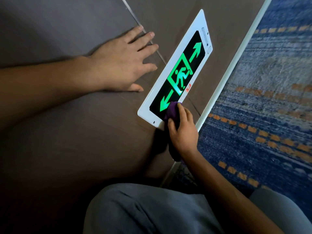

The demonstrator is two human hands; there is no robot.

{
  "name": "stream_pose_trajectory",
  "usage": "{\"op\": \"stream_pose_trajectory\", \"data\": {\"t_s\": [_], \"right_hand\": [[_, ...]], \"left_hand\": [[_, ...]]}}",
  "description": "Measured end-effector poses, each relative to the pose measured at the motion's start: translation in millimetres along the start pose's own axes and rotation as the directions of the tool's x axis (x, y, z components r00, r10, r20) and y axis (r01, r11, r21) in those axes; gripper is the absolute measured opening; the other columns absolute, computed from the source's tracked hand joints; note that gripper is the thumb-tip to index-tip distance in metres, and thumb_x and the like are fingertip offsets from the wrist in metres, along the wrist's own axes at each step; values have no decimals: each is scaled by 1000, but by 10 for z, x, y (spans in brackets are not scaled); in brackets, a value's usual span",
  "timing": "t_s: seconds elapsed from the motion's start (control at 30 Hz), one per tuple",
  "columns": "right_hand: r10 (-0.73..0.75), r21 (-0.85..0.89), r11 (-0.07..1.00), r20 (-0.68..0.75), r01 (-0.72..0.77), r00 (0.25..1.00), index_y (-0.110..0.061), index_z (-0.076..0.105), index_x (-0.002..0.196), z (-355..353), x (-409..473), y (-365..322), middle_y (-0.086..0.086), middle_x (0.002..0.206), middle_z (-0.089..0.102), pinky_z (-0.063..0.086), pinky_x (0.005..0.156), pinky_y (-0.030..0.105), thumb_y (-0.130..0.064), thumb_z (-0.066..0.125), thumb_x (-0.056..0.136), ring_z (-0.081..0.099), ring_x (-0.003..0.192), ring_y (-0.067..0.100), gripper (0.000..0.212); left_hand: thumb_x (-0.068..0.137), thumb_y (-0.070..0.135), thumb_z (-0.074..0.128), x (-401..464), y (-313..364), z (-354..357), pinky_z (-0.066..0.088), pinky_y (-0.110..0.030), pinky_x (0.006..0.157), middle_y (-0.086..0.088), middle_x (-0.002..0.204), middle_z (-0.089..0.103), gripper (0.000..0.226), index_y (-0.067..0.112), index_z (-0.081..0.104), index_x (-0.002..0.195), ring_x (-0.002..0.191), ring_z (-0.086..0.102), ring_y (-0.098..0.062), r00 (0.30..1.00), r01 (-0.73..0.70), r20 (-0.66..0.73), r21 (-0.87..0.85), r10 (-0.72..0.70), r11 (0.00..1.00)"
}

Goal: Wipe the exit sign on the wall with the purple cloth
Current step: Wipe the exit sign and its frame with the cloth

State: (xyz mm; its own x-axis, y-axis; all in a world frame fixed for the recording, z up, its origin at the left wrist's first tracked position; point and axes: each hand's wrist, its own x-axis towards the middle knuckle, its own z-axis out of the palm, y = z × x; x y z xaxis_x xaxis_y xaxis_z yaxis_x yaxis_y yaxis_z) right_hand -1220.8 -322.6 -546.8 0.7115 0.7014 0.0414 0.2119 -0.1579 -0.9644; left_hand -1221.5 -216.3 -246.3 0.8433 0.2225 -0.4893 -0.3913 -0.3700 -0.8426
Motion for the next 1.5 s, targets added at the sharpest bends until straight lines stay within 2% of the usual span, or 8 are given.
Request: {"op": "stream_pose_trajectory", "data": {"t_s": [0.1,0.47,0.6,0.73,0.9,1.03,1.17,1.5], "right_hand": [[34,-28,999,49,-32,998,-40,25,156,94,-84,4,-1,156,40,52,81,39,-46,48,97,62,119,32,63],[8,-214,976,239,44,971,-35,32,156,37,-456,262,-2,140,55,55,78,37,-47,51,98,66,107,25,63],[56,-110,993,96,-45,994,-47,36,149,-121,-199,249,-6,130,64,53,76,32,-50,57,90,69,101,21,63],[86,-36,996,-18,-86,996,-43,35,150,-147,241,105,1,141,57,47,76,33,-48,56,92,65,112,27,62],[161,-28,987,109,-159,981,-39,30,157,-147,475,72,4,151,47,50,91,39,-43,51,98,61,119,33,62],[178,-60,983,144,-171,973,-39,28,158,-30,198,33,3,148,47,43,81,33,-43,48,100,63,115,33,62],[245,-31,969,183,-244,952,-40,26,158,78,-94,-72,5,146,49,48,87,37,-44,45,100,63,113,35,61],[178,-144,980,312,-139,933,-39,43,152,-137,-55,124,3,132,64,50,81,33,-38,56,94,64,113,24,60]], "left_hand": [[91,74,35,2,14,9,14,-58,125,-23,165,25,79,25,39,153,155,16,-45,1000,-1,-2,10,1,1000],[91,73,40,13,46,35,13,-57,126,-23,165,25,79,25,40,154,155,17,-45,1000,14,-12,-25,-14,1000],[92,73,42,35,34,36,12,-57,126,-22,166,24,79,26,38,154,155,15,-45,1000,26,1,-42,-26,999],[90,73,45,27,11,49,12,-56,126,-22,165,27,78,26,41,153,155,17,-45,1000,20,-4,-60,-20,998],[90,74,43,20,34,76,12,-56,126,-22,165,27,78,27,42,152,155,17,-45,1000,20,-12,-62,-21,998],[90,73,44,7,32,78,11,-56,126,-22,165,27,79,26,41,153,155,16,-45,1000,24,-11,-68,-24,997],[89,75,44,14,31,60,12,-56,126,-21,165,28,80,27,42,153,155,17,-44,1000,28,-11,-80,-29,996],[89,75,44,24,25,46,13,-56,126,-18,165,30,78,28,46,151,155,18,-43,999,39,-26,-97,-41,995]]}}
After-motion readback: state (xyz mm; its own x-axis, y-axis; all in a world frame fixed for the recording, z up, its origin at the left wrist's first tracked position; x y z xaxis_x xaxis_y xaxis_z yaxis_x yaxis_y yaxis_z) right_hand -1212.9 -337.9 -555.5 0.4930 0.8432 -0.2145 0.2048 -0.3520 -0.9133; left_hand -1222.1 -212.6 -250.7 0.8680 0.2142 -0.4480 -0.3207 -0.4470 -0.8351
